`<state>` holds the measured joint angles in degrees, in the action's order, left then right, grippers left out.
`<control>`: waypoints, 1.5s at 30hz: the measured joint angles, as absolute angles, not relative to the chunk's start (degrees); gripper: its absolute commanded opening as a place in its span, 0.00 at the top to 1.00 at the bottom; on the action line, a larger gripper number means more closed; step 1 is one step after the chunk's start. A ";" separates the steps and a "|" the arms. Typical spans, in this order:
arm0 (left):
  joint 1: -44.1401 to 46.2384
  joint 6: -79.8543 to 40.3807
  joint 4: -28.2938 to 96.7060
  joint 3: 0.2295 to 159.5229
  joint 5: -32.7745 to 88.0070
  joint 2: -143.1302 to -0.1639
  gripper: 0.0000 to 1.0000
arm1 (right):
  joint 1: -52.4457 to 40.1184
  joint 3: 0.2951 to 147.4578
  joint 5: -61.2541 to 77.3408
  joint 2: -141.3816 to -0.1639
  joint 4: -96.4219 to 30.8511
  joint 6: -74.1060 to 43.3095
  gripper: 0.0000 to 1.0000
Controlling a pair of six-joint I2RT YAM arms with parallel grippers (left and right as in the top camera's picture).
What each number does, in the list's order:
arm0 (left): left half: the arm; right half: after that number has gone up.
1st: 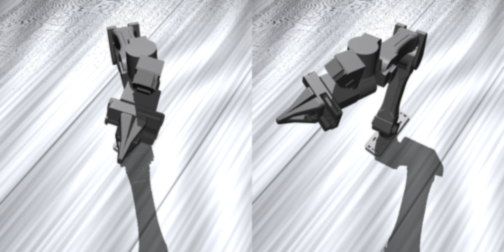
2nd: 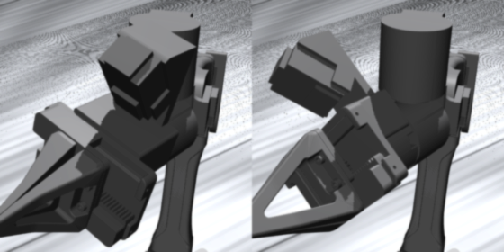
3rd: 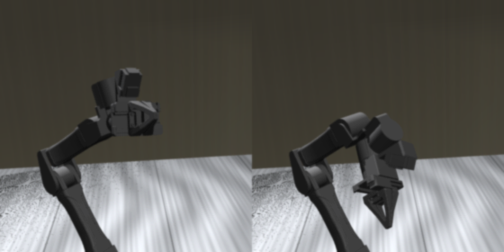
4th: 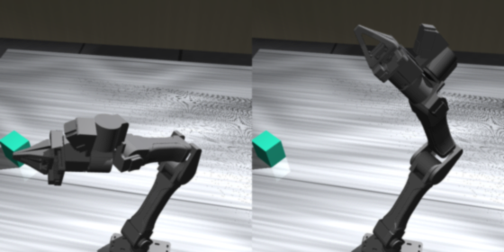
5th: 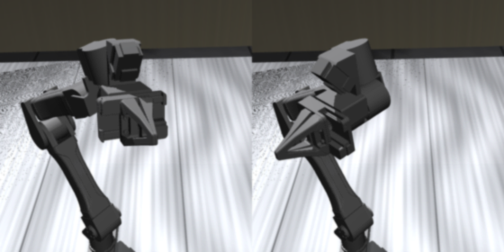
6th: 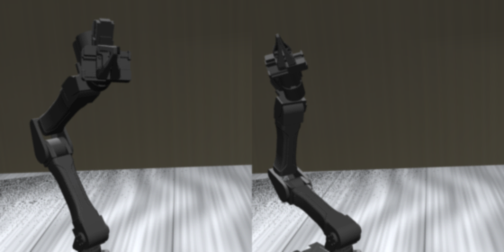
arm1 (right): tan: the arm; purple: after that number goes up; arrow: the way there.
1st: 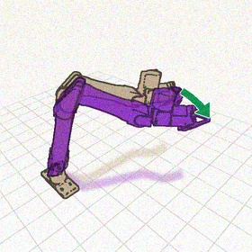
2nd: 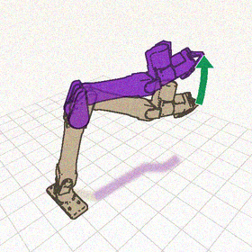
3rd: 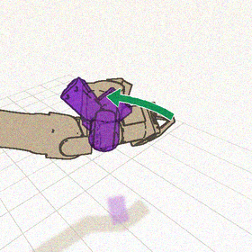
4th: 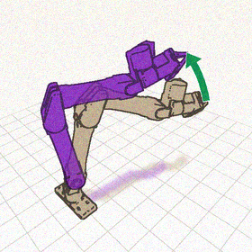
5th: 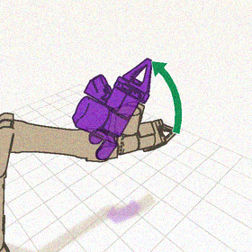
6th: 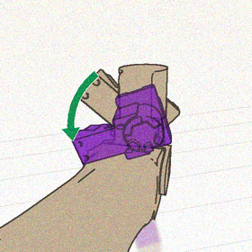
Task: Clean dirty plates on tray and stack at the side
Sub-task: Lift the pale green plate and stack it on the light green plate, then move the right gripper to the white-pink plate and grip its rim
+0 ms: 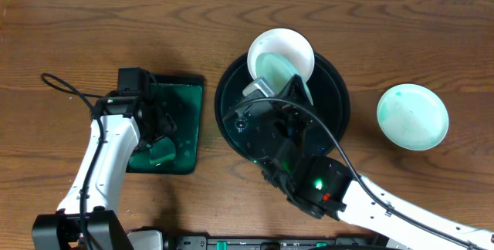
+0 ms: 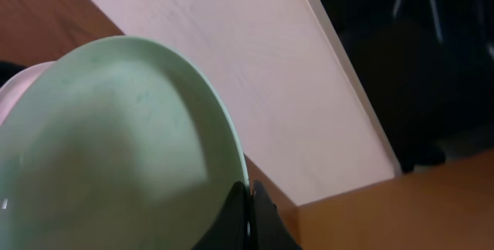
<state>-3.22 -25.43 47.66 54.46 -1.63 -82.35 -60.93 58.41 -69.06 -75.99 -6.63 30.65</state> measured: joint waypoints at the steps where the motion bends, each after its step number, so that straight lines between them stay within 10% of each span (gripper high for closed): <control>1: -3.22 -25.43 47.66 54.46 -1.63 -82.35 0.21 | -60.45 58.41 -69.04 -75.99 -6.74 29.71 0.99; 12: -3.22 -25.43 47.64 54.46 -1.63 -82.35 0.21 | -40.99 58.41 -40.05 -75.94 -24.95 1.65 0.99; 22: -3.22 -25.43 47.64 54.46 -1.63 -82.35 0.21 | -0.03 58.43 10.35 -74.39 -31.48 -16.10 0.99; 34: -3.22 -25.43 47.66 54.46 -1.61 -82.35 0.21 | 30.17 58.43 6.26 -77.23 -45.45 -20.05 0.99; 38: -3.22 -25.43 47.66 54.46 -1.63 -82.35 0.21 | 31.66 58.43 1.83 -78.61 -44.40 -22.65 0.55; 45: -3.22 -25.43 47.68 54.46 -1.63 -82.35 0.21 | 27.20 58.43 13.65 -78.46 -33.71 -17.58 0.47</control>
